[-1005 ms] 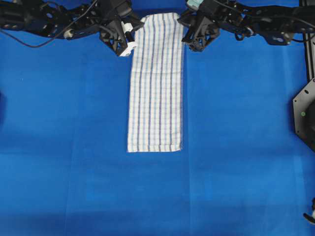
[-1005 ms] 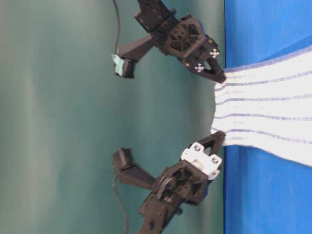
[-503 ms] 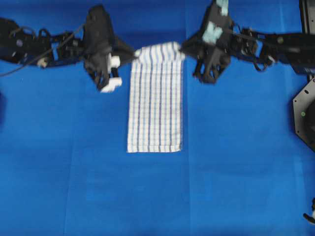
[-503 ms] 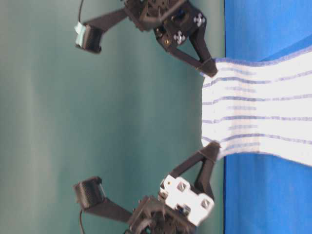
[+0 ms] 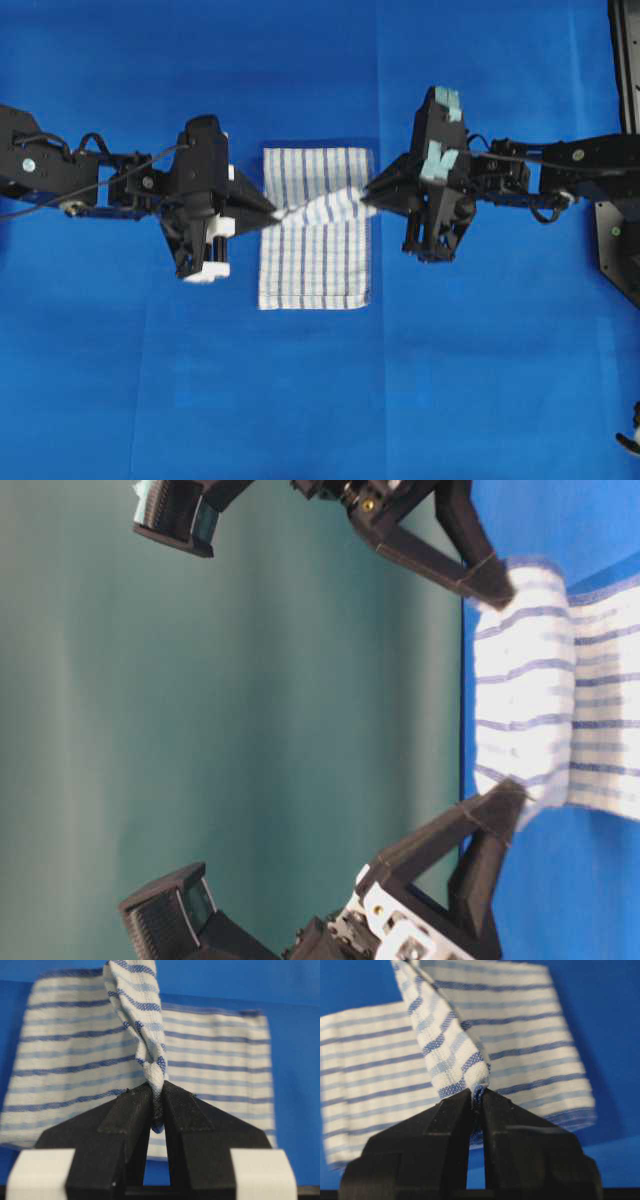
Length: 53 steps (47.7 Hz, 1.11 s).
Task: Fold the blue towel.
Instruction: 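Pull the top end down over the bottom half, folding again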
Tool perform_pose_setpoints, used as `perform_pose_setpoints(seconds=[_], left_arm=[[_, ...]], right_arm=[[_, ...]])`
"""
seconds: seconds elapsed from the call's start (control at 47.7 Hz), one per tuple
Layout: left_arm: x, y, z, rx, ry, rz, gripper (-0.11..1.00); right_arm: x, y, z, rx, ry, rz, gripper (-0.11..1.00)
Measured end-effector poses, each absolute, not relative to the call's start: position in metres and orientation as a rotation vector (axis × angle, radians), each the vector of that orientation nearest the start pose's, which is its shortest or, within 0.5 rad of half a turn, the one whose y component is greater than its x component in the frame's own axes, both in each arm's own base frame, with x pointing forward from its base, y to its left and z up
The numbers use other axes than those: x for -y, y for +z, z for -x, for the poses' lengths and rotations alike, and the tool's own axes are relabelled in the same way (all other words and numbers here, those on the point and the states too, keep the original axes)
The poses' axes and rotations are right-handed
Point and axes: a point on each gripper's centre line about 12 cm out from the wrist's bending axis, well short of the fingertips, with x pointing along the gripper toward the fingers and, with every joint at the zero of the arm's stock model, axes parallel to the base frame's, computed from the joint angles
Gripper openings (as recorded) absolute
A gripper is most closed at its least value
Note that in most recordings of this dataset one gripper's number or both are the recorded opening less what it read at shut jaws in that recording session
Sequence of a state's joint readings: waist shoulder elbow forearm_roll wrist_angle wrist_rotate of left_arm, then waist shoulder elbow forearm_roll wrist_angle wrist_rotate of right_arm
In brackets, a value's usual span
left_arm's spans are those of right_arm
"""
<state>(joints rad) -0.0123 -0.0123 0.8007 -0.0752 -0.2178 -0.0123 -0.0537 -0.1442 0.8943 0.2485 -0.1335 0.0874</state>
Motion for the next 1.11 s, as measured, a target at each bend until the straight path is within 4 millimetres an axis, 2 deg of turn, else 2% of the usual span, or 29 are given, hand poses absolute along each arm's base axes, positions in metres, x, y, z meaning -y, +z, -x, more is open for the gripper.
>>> perform_pose_setpoints(seconds=[0.126, 0.356, 0.545, 0.859, 1.11], left_arm=[[0.021, 0.150, -0.366, -0.574, -0.013, 0.086, 0.05], [0.042, 0.146, -0.368, -0.587, -0.064, 0.075, 0.05], [0.045, 0.139, -0.369, -0.604, -0.071, 0.072, 0.05], [0.046, 0.134, -0.372, -0.611, -0.073, 0.070, 0.05], [0.049, 0.126, -0.371, -0.634, -0.079, 0.065, 0.05]], right_arm=[[0.012, 0.159, -0.331, -0.605, -0.164, -0.334, 0.09], [-0.004, 0.150, -0.333, -0.639, -0.133, -0.339, 0.09], [-0.010, 0.142, -0.335, -0.663, -0.124, -0.340, 0.09], [-0.014, 0.141, -0.335, -0.667, -0.113, -0.335, 0.09], [-0.022, 0.134, -0.338, -0.685, -0.097, -0.328, 0.20]])
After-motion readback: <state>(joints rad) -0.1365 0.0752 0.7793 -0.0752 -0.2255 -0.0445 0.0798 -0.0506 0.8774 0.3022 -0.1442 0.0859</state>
